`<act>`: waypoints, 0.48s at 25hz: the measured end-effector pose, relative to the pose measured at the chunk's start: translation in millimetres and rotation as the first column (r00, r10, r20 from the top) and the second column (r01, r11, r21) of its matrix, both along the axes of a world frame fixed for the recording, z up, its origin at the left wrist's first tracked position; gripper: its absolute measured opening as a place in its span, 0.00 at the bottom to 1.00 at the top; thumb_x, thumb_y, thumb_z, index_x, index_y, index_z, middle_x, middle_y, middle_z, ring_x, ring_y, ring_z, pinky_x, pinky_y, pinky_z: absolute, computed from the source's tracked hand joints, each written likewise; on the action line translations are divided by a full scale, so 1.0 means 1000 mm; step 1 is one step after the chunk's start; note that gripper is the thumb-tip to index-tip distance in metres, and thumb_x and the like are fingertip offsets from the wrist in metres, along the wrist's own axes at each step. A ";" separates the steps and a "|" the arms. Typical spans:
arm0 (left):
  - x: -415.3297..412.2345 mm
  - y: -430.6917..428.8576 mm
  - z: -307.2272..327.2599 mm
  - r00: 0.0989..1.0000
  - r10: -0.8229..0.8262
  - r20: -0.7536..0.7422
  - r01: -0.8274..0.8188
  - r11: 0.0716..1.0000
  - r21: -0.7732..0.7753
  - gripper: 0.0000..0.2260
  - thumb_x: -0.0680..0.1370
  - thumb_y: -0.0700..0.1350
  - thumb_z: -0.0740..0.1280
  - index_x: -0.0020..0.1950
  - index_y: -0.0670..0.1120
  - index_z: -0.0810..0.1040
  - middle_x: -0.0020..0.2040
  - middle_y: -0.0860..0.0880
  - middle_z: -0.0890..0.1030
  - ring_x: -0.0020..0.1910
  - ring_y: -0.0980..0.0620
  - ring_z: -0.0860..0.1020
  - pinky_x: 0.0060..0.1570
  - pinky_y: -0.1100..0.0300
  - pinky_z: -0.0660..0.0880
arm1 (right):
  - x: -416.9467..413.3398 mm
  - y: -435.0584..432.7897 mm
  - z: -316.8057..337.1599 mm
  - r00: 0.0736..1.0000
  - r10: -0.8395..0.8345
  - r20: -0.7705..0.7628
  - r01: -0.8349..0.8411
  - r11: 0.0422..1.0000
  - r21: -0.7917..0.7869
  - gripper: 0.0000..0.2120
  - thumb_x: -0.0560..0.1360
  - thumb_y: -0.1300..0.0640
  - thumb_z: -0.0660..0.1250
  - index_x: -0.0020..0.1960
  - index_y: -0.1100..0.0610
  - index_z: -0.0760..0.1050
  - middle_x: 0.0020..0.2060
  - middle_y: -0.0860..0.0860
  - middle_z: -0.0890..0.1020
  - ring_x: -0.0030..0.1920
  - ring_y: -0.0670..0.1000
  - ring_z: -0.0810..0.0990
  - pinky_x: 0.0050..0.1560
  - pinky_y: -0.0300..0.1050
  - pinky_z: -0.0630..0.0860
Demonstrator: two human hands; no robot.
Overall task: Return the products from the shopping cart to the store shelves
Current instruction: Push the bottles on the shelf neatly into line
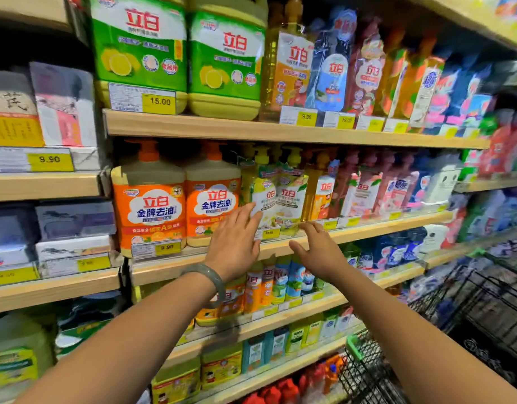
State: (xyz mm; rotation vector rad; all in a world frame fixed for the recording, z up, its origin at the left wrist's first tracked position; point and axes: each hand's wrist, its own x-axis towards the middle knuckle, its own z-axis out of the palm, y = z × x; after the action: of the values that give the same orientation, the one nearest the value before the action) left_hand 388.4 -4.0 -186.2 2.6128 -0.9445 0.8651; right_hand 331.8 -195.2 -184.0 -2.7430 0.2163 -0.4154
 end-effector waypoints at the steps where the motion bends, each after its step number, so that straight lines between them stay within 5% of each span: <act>1: 0.006 -0.009 0.000 1.000 0.003 0.005 -0.003 1.000 0.021 0.28 0.79 0.52 0.59 0.76 0.48 0.56 0.78 0.47 0.53 0.76 0.47 0.54 0.73 0.52 0.55 | 0.008 -0.005 0.002 1.000 -0.009 0.004 0.009 1.000 0.020 0.29 0.79 0.45 0.60 0.75 0.56 0.59 0.76 0.55 0.60 0.72 0.59 0.64 0.68 0.56 0.67; 4: 0.033 -0.032 0.004 0.999 0.012 0.050 -0.019 0.990 0.143 0.29 0.80 0.52 0.57 0.78 0.48 0.49 0.79 0.48 0.46 0.78 0.49 0.46 0.74 0.52 0.44 | 0.033 -0.021 0.008 1.000 -0.011 -0.005 0.011 1.000 -0.026 0.33 0.79 0.42 0.59 0.77 0.56 0.54 0.78 0.53 0.55 0.76 0.56 0.58 0.73 0.54 0.61; 8: 0.071 -0.044 0.012 0.980 0.017 0.198 -0.047 0.988 0.147 0.32 0.78 0.47 0.60 0.78 0.48 0.47 0.79 0.48 0.48 0.78 0.48 0.46 0.75 0.51 0.43 | 0.059 -0.037 0.008 0.998 0.054 -0.041 -0.059 0.992 -0.109 0.35 0.79 0.42 0.59 0.79 0.54 0.50 0.79 0.51 0.51 0.78 0.53 0.53 0.76 0.51 0.56; 12: 0.084 -0.058 0.008 0.982 0.155 0.104 -0.154 0.988 -0.024 0.39 0.76 0.48 0.65 0.78 0.45 0.42 0.79 0.45 0.49 0.77 0.46 0.51 0.74 0.52 0.48 | 0.086 -0.051 0.004 0.972 -0.073 0.222 0.049 0.992 0.112 0.28 0.76 0.48 0.66 0.71 0.57 0.62 0.69 0.55 0.69 0.67 0.57 0.70 0.63 0.52 0.71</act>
State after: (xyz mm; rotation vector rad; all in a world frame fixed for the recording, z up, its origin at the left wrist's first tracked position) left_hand 472.0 -62.0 -177.7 2.6774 -0.7630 1.0532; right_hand 418.0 -245.8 -179.7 -2.5640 0.2564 -0.7069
